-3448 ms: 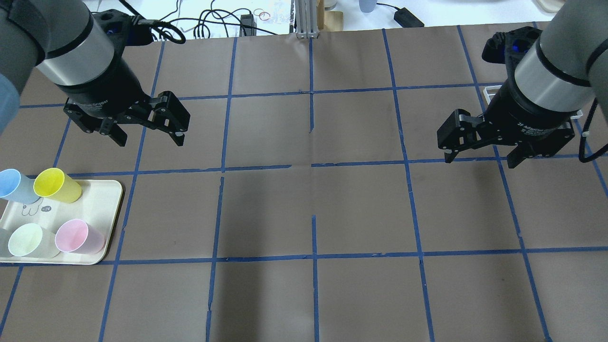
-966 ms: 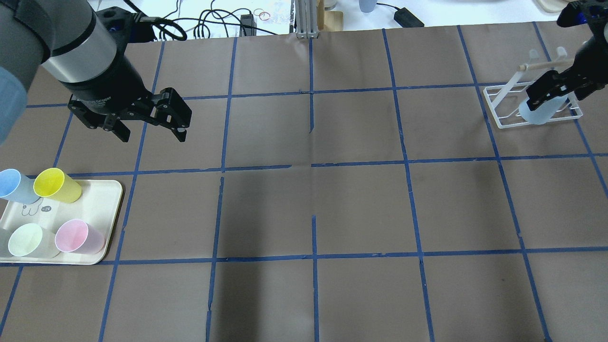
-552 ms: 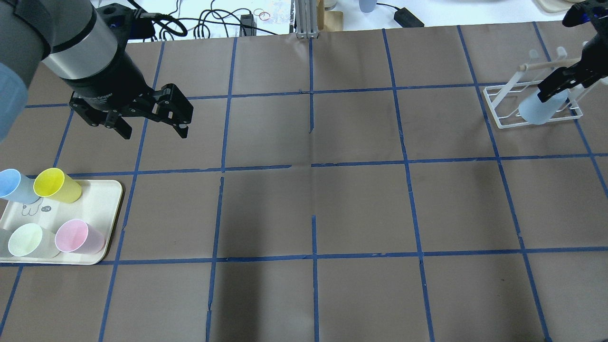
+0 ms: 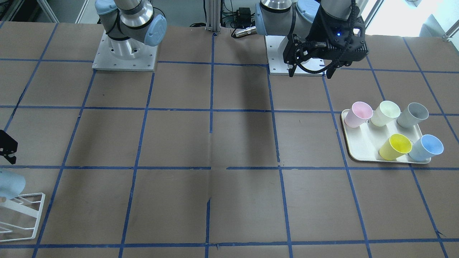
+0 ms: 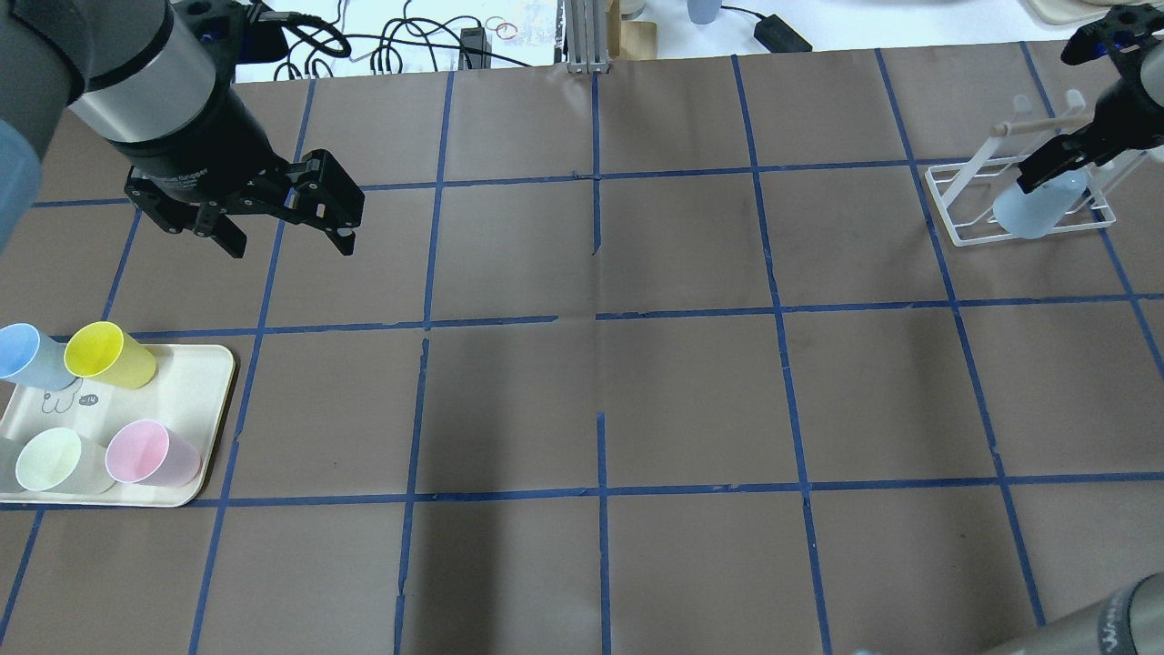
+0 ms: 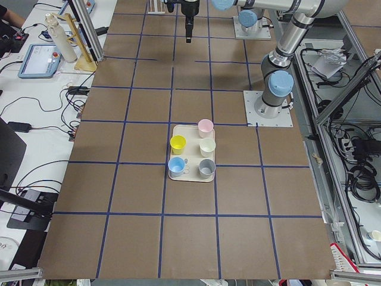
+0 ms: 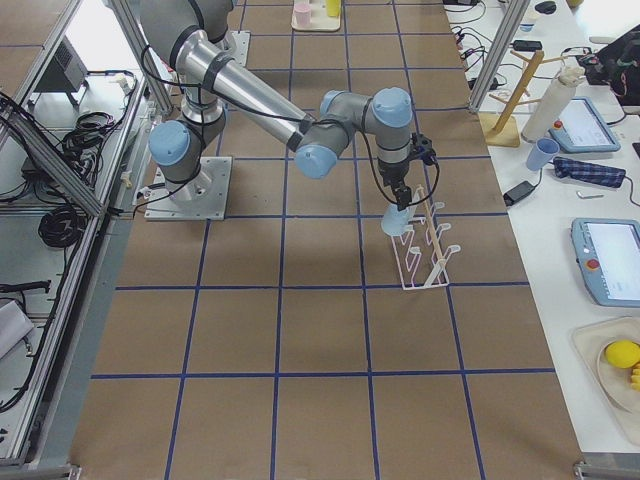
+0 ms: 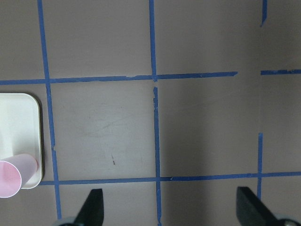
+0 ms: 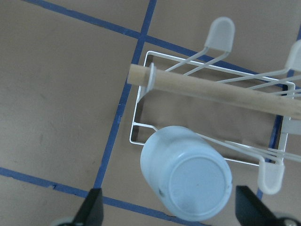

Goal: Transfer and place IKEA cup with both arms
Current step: 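Move the right gripper down onto the light blue cup in the wire rack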

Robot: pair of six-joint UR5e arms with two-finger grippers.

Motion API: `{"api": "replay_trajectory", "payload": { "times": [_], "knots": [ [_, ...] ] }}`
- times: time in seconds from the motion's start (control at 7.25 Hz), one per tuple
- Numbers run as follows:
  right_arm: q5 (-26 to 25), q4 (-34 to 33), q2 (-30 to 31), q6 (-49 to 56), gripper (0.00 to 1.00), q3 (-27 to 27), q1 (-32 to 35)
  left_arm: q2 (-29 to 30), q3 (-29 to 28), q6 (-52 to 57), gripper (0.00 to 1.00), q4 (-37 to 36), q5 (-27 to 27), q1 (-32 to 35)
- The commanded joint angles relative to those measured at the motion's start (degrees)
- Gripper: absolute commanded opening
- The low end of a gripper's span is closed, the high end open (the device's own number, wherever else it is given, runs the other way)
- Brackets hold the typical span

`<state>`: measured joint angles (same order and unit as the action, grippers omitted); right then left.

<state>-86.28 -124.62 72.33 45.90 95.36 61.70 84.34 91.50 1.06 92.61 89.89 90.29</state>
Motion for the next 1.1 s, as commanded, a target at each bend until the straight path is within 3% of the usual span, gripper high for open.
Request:
{"api": "replay_trajectory", "payload": {
  "times": [0.0,0.97],
  "knots": [
    [0.0,-1.1,-0.7,0.2,1.00,0.0,-0.2,-0.6,0.0,0.3,1.00,-0.1,0.0,-0.1],
    [-0.6,-2.5,-4.1,1.0,1.00,-0.1,-0.4,-1.2,0.2,0.7,1.00,-0.1,0.6,-0.6]
  ]
}}
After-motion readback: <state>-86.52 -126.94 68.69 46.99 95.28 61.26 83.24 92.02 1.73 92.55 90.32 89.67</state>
